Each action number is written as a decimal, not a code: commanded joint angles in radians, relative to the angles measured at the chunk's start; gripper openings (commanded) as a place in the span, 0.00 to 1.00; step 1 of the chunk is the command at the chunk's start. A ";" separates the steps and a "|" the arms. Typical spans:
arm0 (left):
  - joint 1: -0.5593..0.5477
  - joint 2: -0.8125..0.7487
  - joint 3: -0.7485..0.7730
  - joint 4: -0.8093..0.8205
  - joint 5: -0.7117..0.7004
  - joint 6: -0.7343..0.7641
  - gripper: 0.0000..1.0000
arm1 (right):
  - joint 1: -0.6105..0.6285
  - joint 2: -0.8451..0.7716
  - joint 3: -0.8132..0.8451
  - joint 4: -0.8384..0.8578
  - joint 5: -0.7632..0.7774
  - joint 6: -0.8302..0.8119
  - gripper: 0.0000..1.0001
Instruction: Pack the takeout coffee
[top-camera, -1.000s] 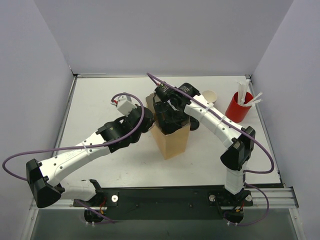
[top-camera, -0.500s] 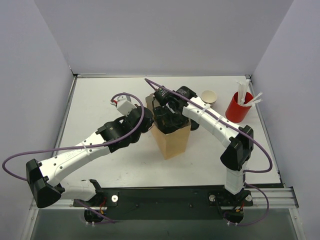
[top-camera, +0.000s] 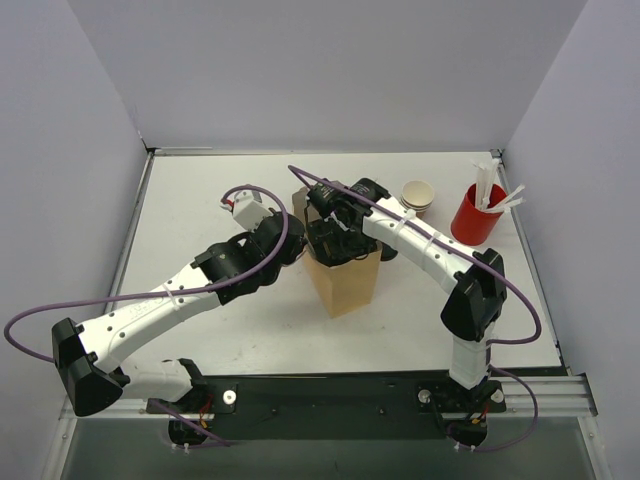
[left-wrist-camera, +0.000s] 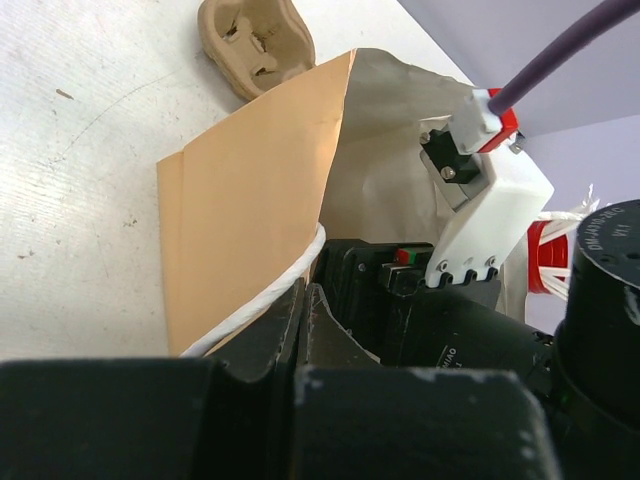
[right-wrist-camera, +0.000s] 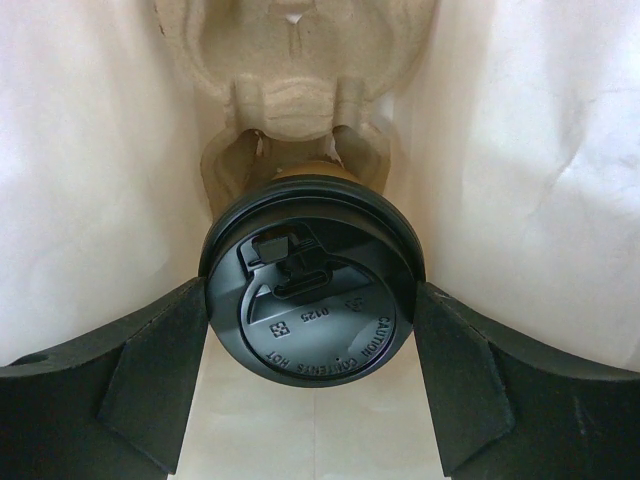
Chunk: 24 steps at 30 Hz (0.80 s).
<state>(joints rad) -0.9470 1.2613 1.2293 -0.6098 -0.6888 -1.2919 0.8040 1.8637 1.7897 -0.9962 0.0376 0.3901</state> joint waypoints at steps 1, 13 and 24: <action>0.007 0.006 0.041 -0.019 -0.006 0.036 0.00 | -0.014 -0.008 -0.033 -0.022 0.002 -0.007 0.40; 0.007 0.012 0.064 -0.027 -0.003 0.057 0.00 | -0.022 -0.014 -0.058 -0.013 0.001 -0.002 0.39; 0.007 0.018 0.070 -0.027 0.002 0.059 0.00 | -0.026 -0.014 -0.101 0.050 0.015 0.006 0.38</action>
<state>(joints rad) -0.9470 1.2739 1.2503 -0.6266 -0.6823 -1.2484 0.7837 1.8633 1.7119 -0.9447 0.0254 0.3912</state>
